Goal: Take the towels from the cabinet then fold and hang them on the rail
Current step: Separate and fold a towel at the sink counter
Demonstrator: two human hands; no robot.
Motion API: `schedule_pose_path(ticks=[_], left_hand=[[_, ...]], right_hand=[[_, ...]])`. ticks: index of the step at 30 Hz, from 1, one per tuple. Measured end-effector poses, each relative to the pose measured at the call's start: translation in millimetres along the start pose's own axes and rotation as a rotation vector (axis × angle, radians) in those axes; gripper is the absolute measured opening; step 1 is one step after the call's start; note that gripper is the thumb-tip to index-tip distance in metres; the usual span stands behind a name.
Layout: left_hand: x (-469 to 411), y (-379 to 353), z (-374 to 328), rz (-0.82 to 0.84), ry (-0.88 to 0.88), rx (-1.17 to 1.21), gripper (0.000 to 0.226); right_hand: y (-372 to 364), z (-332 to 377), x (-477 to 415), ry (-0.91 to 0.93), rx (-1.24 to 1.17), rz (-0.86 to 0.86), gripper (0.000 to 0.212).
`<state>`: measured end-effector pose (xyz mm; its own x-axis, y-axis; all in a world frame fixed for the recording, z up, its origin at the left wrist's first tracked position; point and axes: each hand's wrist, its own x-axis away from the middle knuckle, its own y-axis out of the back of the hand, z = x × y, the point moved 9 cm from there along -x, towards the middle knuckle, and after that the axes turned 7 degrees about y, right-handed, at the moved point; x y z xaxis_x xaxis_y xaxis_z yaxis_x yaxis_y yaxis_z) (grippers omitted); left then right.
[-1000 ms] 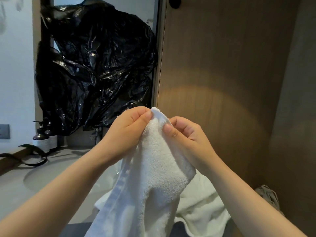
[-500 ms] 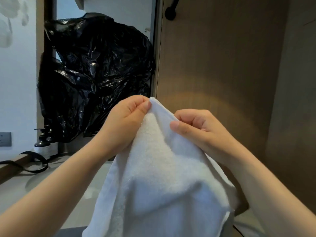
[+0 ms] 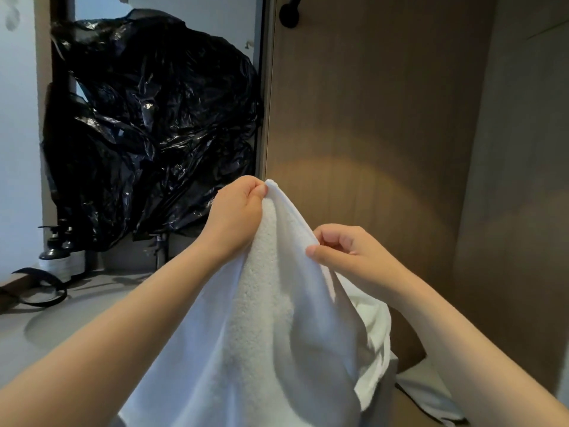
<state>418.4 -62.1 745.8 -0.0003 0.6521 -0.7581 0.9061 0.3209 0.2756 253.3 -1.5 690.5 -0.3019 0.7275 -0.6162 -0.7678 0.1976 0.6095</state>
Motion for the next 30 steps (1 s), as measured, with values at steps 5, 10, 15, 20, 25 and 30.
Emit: schedule_pose_path(ticks=[5, 10, 15, 20, 25, 30], left_hand=[[-15, 1, 26, -0.050, 0.050, -0.044, 0.026], [-20, -1, 50, -0.074, 0.133, -0.022, 0.029], [-22, 4, 61, -0.097, 0.138, -0.051, 0.030], [-20, 8, 70, -0.085, 0.140, -0.092, 0.028], [-17, 10, 68, -0.124, 0.124, -0.026, 0.029], [-4, -3, 94, -0.093, 0.223, -0.033, 0.031]], right_hand=[[-3, -28, 14, -0.070, -0.033, 0.006, 0.046], [-4, -40, 23, -0.083, -0.013, 0.018, 0.041], [-6, -45, 31, -0.049, 0.016, -0.001, 0.027], [38, -17, 21, 0.131, 0.179, -0.217, 0.024], [75, 3, 2, 0.100, 0.286, -0.190, 0.031], [59, -27, -3, -0.007, 0.604, -0.151, 0.018]])
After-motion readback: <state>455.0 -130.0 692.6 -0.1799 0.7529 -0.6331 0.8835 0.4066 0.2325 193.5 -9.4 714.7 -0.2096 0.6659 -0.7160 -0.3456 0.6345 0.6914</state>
